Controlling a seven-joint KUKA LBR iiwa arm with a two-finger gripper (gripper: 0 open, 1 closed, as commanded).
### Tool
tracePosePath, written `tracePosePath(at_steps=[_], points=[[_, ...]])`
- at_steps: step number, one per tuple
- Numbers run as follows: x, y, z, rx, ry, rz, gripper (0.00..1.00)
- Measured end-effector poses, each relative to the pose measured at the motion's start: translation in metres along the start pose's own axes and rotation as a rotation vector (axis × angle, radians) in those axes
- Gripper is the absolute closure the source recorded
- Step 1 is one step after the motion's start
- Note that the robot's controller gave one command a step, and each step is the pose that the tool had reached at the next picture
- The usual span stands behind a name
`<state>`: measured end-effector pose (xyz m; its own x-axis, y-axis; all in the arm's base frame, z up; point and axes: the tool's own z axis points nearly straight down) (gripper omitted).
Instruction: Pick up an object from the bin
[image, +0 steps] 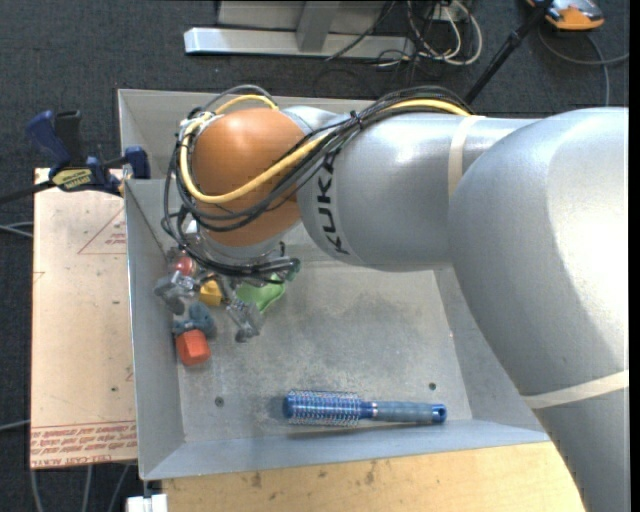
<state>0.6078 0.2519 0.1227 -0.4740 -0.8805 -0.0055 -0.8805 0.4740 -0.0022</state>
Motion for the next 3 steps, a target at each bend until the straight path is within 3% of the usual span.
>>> tracePosePath(at_steps=[1, 2, 3], points=[[-0.008, -0.021, 0.053, 0.000, 0.008, -0.305, 0.00], [0.006, 0.011, 0.052, -0.002, 0.004, -0.442, 0.00], [0.005, 0.012, 0.052, -0.003, 0.001, -0.441, 1.00]])
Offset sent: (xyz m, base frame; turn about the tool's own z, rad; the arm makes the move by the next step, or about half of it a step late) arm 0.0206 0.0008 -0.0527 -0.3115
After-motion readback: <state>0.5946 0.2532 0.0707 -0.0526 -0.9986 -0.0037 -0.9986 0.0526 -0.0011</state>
